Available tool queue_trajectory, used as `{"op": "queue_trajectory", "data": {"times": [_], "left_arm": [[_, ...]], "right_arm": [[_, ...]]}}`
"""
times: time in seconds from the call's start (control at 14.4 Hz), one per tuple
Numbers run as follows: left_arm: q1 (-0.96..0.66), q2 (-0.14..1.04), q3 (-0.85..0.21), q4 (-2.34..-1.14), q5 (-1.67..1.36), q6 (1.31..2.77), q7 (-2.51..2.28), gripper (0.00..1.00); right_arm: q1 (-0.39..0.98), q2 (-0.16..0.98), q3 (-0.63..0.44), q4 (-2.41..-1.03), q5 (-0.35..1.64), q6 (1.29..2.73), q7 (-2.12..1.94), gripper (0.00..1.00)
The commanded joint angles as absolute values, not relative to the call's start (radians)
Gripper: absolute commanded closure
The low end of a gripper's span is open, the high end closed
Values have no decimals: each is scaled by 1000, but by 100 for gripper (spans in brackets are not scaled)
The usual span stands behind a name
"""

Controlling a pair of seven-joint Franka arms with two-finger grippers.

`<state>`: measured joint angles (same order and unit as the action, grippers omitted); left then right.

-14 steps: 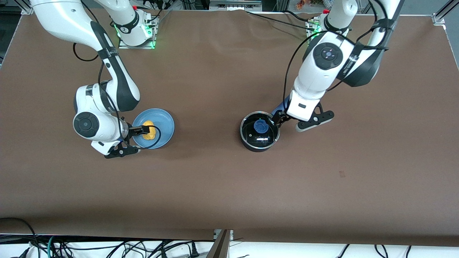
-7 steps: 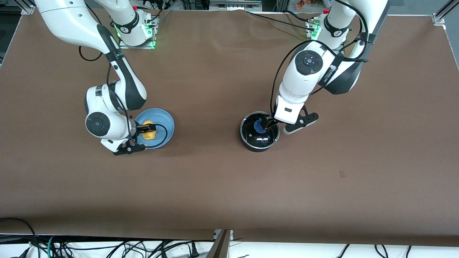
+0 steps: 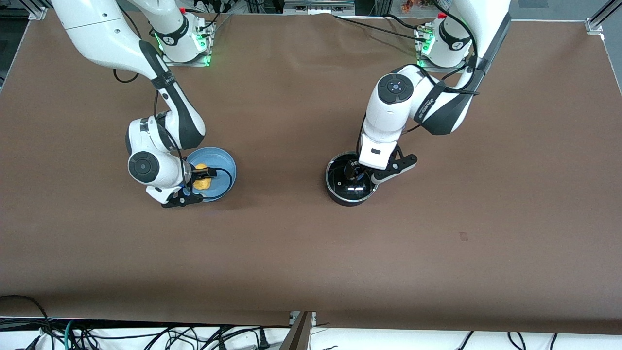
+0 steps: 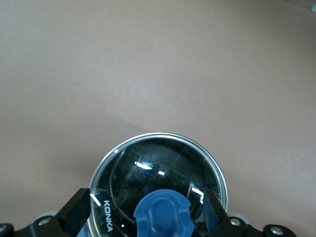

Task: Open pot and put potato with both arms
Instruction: 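Grasp the blue lid knob with the left gripper while the right grasps the potato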

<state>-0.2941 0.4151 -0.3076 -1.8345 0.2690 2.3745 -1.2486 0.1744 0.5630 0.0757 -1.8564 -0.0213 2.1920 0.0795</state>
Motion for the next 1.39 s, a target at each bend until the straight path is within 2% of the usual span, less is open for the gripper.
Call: {"op": "queue_trajectory", "data": {"times": [0.0, 0.14, 0.35, 0.63, 0.7, 1.04, 1.32], "left_arm": [[-307, 433, -307, -1830, 337, 2401, -1275, 0], [-324, 440, -308, -1829, 341, 2401, -1275, 0], [-333, 452, -308, -1827, 363, 2402, -1273, 0], [-348, 474, -308, -1829, 382, 2422, -1258, 0], [-350, 477, -310, -1829, 396, 2422, -1258, 0], [-348, 489, -311, -1832, 436, 2424, -1158, 0], [-347, 495, -313, -1830, 436, 2424, -1128, 0]], "right_arm": [[170, 546, 83, -1879, -11, 2206, 91, 2], [170, 548, 84, -1879, -12, 2207, 91, 16], [170, 558, 84, -1879, -12, 2212, 91, 22], [170, 558, 92, -1871, -12, 2206, 92, 58], [170, 558, 95, -1870, -12, 2204, 92, 63], [172, 542, 98, -1824, -12, 2191, 81, 73], [173, 529, 98, -1694, -11, 2060, 83, 74]]}}
